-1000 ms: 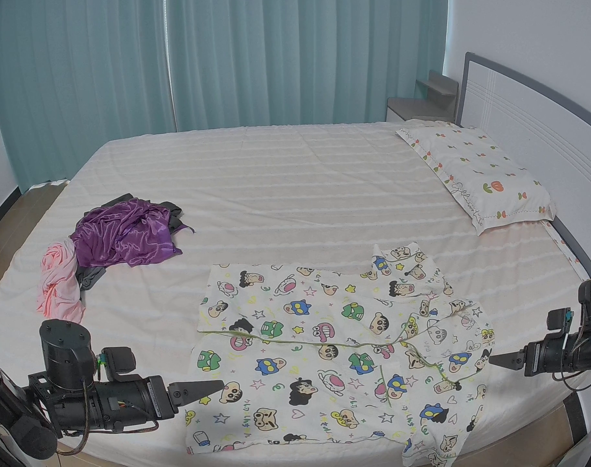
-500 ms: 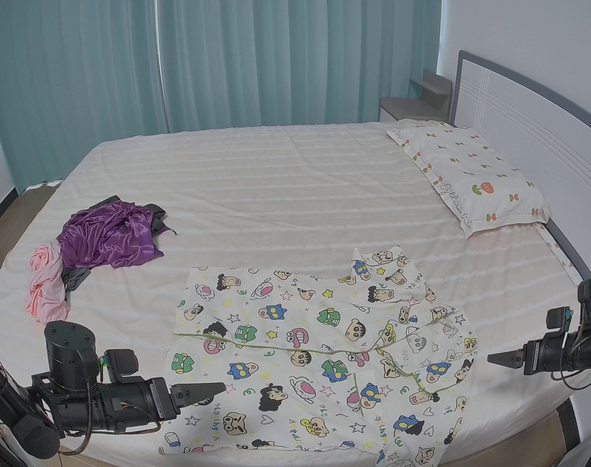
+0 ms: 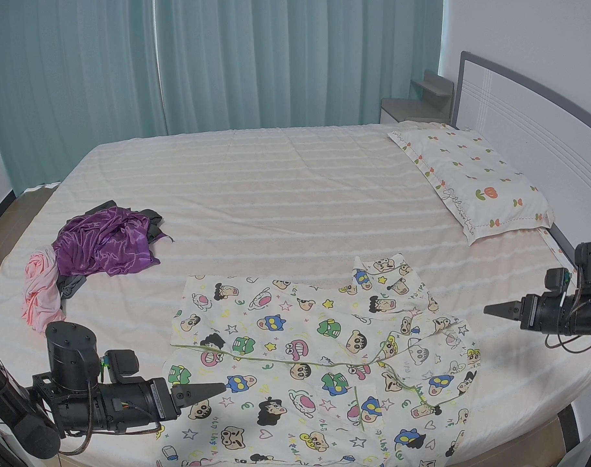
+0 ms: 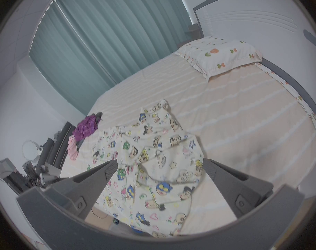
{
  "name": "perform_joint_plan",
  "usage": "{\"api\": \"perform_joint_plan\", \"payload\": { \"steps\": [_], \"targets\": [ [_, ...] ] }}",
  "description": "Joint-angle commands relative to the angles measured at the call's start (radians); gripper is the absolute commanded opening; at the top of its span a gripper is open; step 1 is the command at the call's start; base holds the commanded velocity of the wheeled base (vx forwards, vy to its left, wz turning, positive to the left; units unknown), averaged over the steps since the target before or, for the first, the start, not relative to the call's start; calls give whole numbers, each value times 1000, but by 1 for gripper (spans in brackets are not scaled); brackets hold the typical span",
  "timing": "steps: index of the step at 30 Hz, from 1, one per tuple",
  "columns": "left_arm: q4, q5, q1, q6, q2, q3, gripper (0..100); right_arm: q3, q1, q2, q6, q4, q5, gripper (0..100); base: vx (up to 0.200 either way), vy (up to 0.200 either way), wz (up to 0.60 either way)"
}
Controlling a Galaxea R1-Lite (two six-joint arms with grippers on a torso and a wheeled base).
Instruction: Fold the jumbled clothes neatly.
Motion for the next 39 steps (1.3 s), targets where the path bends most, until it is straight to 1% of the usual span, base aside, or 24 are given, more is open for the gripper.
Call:
{"api": "perform_joint_plan", "payload": {
  "steps": [1, 3, 4, 7, 9, 10, 11, 12, 13, 16, 18, 19, 24, 27, 28, 29, 30, 35, 39],
  "targets": [
    [0, 0, 0, 0, 10, 3, 100, -141, 46, 206, 22, -2, -7, 100, 0, 0, 0],
    [0, 0, 0, 0, 10, 4, 100, -180, 50, 257, 24, -2, -7, 100, 0, 0, 0],
    [0, 0, 0, 0, 13, 3, 100, -233, 50, 314, 28, -2, -10, 100, 0, 0, 0],
    [0, 0, 0, 0, 22, 0, 100, -312, 59, 386, 61, 0, -25, 100, 0, 0, 0],
    [0, 0, 0, 0, 27, 0, 100, -400, 76, 458, 103, 0, -57, 100, 0, 0, 0],
    [0, 0, 0, 0, 27, 0, 100, -400, 76, 458, 103, 0, -57, 100, 0, 0, 0],
    [0, -2, 0, 2, 27, 1, 100, -466, 90, 512, 120, -2, -90, 100, 200, 0, 0],
    [0, -2, 0, 2, 27, 1, 100, -475, 93, 521, 122, 0, -94, 100, 200, 0, 0],
    [0, -2, 0, 2, 28, 3, 100, -535, 107, 568, 133, 1, -114, 100, 200, 0, 0],
    [0, 3, 0, 0, 33, 3, 100, -634, 132, 656, 151, 0, -146, 100, 200, 0, 0],
    [0, 3, 1, 0, 34, 3, 100, -662, 139, 680, 157, 0, -156, 100, 0, 0, 0],
    [0, 4, 3, 2, 37, 4, 100, -723, 155, 725, 166, 0, -176, 100, 0, 0, 0],
    [0, 4, 8, 3, 37, 6, 100, -888, 182, 832, 166, 6, -238, 100, 0, 0, 0],
    [0, 4, 9, 3, 39, 8, 100, -960, 193, 886, 166, 0, -269, 100, 0, 0, 0],
    [0, 4, 9, 3, 39, 8, 100, -960, 193, 886, 166, 0, -269, 100, 0, 0, 0],
    [0, 4, 9, 3, 39, 9, 100, -1019, 198, 921, 163, 0, -300, 100, 0, 0, 0],
    [-2, 4, 9, 3, 39, 9, 100, -1052, 202, 938, 162, 0, -315, 100, 0, 0, 0],
    [0, 4, 11, 2, 39, 11, 100, -1210, 231, 1022, 154, 18, -357, 100, 0, 0, 0],
    [0, 4, 12, 2, 39, 12, 100, -1268, 253, 1059, 136, 62, -364, 100, 0, 0, 0]
  ]
}}
